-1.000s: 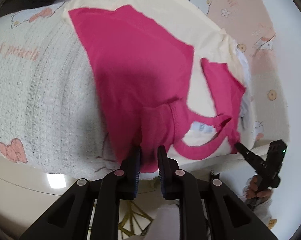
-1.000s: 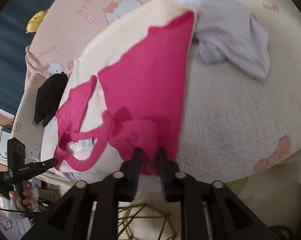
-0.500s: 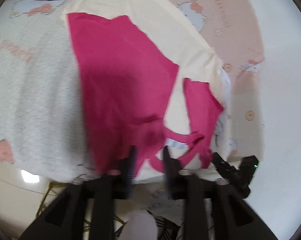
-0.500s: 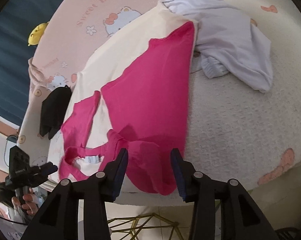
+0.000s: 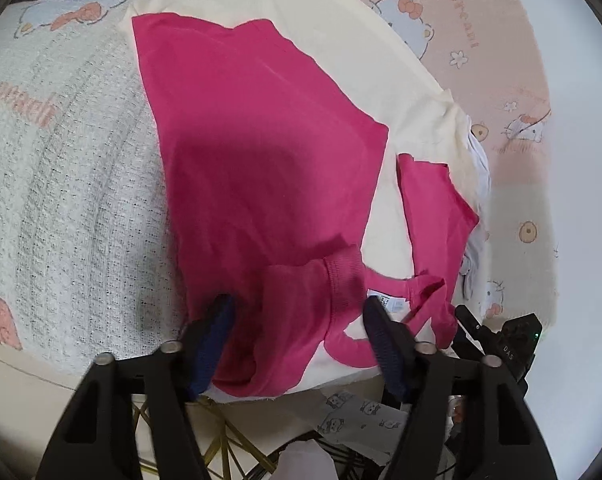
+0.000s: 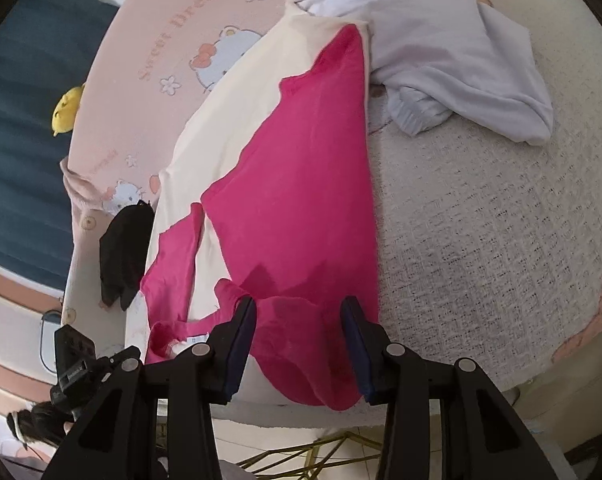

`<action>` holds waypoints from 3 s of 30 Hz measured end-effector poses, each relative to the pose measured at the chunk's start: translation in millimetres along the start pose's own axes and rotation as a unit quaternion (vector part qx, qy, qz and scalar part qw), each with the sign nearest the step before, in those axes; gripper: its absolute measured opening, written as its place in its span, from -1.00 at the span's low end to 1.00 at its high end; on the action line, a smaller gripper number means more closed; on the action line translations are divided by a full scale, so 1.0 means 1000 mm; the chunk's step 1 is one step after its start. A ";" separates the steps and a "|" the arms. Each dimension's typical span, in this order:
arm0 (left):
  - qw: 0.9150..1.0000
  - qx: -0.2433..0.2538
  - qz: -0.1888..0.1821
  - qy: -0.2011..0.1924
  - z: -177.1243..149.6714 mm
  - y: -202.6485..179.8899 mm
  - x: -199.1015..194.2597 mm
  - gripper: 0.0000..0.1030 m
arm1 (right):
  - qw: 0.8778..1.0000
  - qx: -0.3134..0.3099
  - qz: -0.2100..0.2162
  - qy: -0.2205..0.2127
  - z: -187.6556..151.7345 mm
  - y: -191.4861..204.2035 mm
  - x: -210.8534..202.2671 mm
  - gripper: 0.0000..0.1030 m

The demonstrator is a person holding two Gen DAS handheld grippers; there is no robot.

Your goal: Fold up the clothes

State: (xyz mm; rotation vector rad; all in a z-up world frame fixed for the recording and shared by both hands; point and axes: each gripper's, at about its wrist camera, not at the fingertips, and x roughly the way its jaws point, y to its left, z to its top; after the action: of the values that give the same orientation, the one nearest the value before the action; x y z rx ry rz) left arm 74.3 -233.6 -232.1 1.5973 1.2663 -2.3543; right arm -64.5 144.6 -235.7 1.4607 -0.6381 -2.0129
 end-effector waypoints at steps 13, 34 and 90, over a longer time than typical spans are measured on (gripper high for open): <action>0.999 0.019 0.046 0.008 -0.016 0.014 -0.004 -0.79 | 0.997 -0.036 -0.070 0.007 -0.013 0.010 -0.003 -0.88; 0.998 -0.034 -0.048 0.034 -0.007 0.019 -0.007 -0.77 | 0.999 -0.030 -0.031 0.021 -0.019 0.001 -0.013 -0.49; 0.936 0.294 0.191 -0.043 -0.046 -0.044 -0.018 0.36 | 0.839 -0.432 -0.331 -0.023 -0.108 0.122 0.017 0.19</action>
State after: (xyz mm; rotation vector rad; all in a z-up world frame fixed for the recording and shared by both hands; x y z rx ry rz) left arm 99.0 -181.9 -198.0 1.6374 0.1848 -2.6188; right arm 54.4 39.6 -197.3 1.0997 0.8277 -2.3247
